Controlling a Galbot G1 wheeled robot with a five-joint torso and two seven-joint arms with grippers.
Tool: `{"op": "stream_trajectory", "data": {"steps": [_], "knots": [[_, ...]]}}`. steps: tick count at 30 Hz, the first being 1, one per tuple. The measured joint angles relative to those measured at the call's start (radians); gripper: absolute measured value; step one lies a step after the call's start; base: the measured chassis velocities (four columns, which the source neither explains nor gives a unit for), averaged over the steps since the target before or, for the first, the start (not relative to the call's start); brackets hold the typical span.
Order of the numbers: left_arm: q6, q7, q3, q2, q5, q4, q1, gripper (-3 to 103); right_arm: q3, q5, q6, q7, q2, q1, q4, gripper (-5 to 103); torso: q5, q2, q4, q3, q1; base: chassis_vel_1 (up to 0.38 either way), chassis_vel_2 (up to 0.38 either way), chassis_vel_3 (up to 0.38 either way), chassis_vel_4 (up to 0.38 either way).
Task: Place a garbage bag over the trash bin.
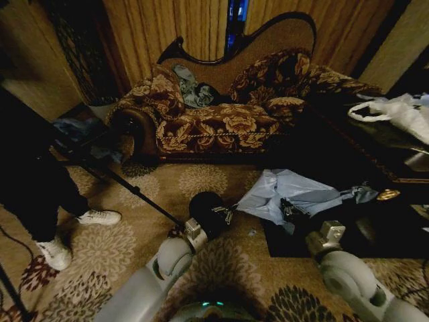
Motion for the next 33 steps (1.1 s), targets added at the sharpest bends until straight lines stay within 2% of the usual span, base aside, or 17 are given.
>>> {"op": "stream_trajectory", "data": {"steps": [8,15,24,33], "knots": [[-0.009,0.007,0.02,-0.008,0.017,0.021,0.004,0,0.015,0.062,-0.004,0.03,0.013,0.007,0.052,0,-0.0001,0.0,0.0001,0.0,0.0,0.0,0.0,0.0,0.0],[-0.02,0.014,0.04,-0.009,0.037,0.035,0.007,0,0.016,0.062,-0.011,0.03,0.016,0.015,0.057,0,0.0,0.0,0.0002,0.0,0.0,0.0,0.0,0.0,0.0],[-0.026,0.015,0.059,-0.014,0.034,0.03,-0.024,0,-0.028,-0.029,-0.014,0.019,0.033,0.002,-0.013,0,0.0002,0.0,0.0,0.0,0.0,0.0,0.0,0.0,0.0],[-0.031,0.017,0.051,-0.023,0.039,-0.001,0.025,0,-0.045,-0.083,-0.017,-0.001,0.042,0.0,-0.051,0,0.0001,0.0,0.0,0.0,0.0,0.0,0.0,0.0,0.0]]}}
